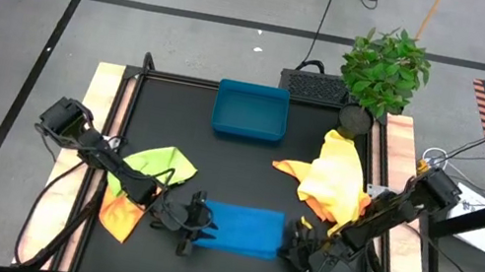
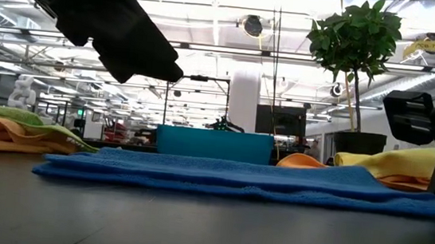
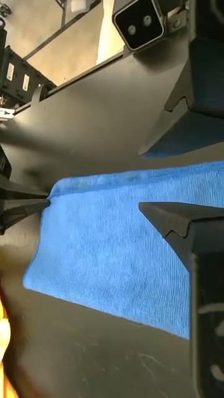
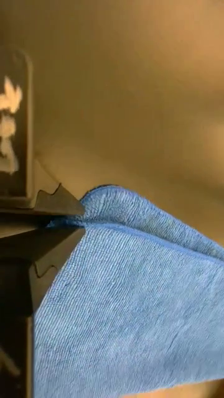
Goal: Fold microfiber towels
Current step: Fold the blue microfiber cloth
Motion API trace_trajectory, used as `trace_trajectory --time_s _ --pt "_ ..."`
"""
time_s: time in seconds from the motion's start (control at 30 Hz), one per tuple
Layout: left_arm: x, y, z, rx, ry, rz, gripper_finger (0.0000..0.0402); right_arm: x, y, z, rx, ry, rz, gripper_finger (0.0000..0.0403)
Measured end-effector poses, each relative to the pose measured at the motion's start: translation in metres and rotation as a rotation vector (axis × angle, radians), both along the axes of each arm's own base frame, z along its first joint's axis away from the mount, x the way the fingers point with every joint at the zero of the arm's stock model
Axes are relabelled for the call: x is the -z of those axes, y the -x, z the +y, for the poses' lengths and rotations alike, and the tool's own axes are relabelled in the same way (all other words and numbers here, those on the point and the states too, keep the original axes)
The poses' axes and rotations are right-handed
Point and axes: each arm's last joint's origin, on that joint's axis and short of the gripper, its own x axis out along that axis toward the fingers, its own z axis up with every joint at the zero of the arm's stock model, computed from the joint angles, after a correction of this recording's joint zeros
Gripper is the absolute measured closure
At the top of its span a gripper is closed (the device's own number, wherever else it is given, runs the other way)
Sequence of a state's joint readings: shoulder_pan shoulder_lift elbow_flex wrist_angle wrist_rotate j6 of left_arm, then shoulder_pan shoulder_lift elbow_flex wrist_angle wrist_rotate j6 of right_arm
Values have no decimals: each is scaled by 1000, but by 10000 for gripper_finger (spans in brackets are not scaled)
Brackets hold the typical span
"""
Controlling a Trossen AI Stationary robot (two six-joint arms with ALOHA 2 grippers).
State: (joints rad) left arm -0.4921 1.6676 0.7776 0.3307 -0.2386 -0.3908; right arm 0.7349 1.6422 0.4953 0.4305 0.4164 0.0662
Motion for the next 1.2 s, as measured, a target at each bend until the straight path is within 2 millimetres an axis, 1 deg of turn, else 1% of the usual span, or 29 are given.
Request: trace_trajectory --time_s 0.2,0.3,0.4,0.63,0.77,1.07,1.2 --pt "0 0 0 10 -16 -3 277 -13 2 -2 5 -17 -24 394" --pt "0 0 0 14 -22 -5 277 -15 2 -2 2 -24 -29 395" --pt "0 0 0 16 -26 -6 277 -14 2 -2 6 -22 -17 383" --pt "0 0 0 29 -48 -11 277 -10 3 -8 70 -38 36 335" --pt "0 0 0 33 -54 -14 277 -10 2 -9 79 -38 40 317" --pt "0 0 0 33 -54 -13 277 -10 2 -11 88 -30 45 312" --pt "0 0 1 0 -73 -22 277 -10 -1 -14 109 -36 47 312"
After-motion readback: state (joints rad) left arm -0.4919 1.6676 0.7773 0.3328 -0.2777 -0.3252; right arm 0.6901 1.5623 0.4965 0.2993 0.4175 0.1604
